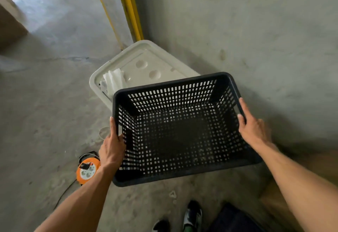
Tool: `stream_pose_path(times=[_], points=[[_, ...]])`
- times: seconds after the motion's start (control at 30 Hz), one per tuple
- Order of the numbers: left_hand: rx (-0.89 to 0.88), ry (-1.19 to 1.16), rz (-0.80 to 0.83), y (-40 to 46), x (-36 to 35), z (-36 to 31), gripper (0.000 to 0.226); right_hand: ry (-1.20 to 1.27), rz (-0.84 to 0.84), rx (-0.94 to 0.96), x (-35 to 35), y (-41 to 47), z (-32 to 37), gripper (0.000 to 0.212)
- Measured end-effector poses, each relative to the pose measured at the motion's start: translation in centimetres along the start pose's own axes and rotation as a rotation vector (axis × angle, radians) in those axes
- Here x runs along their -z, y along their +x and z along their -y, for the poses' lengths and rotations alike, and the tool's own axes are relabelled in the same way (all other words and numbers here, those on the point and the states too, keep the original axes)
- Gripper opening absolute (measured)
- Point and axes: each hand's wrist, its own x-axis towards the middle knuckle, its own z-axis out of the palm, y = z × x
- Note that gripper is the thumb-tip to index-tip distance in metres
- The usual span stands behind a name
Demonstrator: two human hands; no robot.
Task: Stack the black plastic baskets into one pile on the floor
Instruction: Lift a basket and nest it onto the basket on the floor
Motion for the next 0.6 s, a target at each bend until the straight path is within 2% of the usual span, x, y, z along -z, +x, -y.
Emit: stream_pose_path(times=[0.17, 0.3, 0.43, 0.6], points=[[-0.226, 0.046, 0.044, -2.3, 1.7, -1.2, 0.091, -0.004, -0.025, -0.240, 1.3, -11.3, -3.4, 0.064], [-0.383, 0.122, 0.118, -4.5, 2.0, -2.4, 0.093, 0.107, 0.032, -0.451, 0.9, -20.7, -5.6, 0.064], [-0.529, 0.201, 0.175, -7.2, 0.8, -3.6, 0.094, 0.087, -0.026, -0.587, -0.2, -30.0, -6.8, 0.068], [-0.701, 0.258, 0.256, -12.2, -2.3, -6.2, 0.095, 0.042, -0.020, -0.785, -2.4, -40.7, -9.6, 0.066]])
